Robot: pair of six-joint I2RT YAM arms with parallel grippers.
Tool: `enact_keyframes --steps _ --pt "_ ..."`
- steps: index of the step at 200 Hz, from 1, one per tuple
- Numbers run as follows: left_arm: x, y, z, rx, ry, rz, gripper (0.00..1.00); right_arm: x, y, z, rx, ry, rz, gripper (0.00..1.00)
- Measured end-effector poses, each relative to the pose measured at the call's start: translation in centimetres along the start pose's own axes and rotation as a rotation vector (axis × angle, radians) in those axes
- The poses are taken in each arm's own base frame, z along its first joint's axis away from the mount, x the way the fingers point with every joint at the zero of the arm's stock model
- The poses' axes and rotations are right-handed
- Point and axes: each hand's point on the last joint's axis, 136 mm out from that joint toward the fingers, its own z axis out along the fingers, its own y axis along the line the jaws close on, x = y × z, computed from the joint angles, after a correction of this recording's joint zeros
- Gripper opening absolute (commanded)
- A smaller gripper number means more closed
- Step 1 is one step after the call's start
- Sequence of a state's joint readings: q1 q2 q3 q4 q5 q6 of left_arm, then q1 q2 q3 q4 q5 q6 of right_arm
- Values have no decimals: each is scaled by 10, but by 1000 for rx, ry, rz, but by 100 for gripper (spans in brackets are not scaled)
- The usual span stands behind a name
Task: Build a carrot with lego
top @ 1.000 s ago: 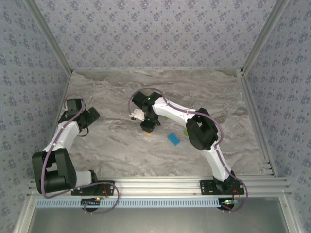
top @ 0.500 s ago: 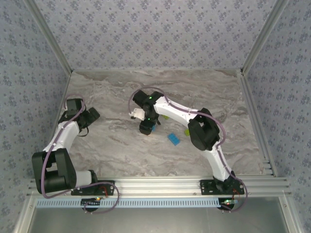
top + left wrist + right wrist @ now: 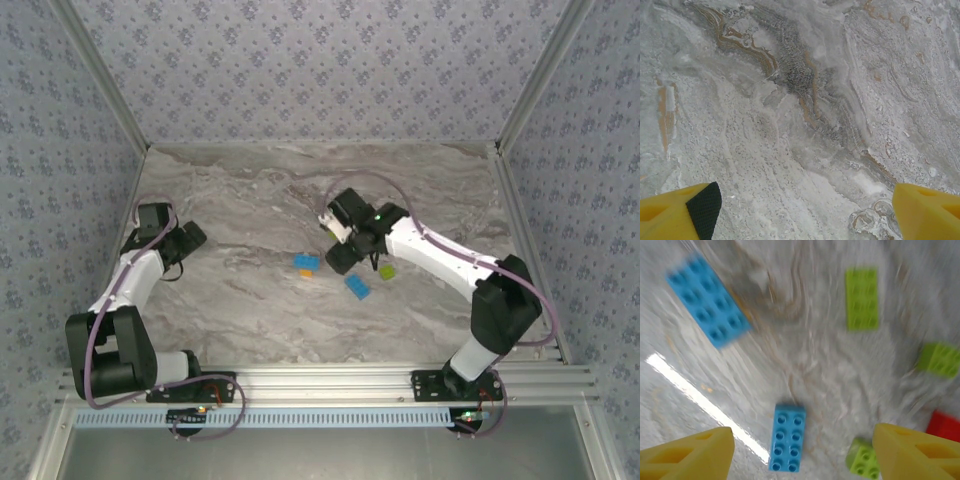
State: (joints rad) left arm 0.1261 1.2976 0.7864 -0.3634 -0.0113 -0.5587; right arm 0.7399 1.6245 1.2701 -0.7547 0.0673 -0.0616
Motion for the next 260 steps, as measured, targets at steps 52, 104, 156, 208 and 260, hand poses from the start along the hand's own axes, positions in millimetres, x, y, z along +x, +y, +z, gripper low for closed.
enact_keyframes --steps 52,104,156,208,260 --pt "0 -1 -1 3 -1 3 90 69 7 47 7 159 140 74" --pt "0 -2 -2 6 -5 3 90 63 9 63 4 144 179 61" --pt "0 -2 -2 5 -4 3 90 72 11 77 3 195 171 42" --pt "0 -2 -1 5 -3 3 90 67 11 74 1 190 166 29" --pt "0 -2 -1 5 -3 3 90 -1 10 26 -41 79 45 28"
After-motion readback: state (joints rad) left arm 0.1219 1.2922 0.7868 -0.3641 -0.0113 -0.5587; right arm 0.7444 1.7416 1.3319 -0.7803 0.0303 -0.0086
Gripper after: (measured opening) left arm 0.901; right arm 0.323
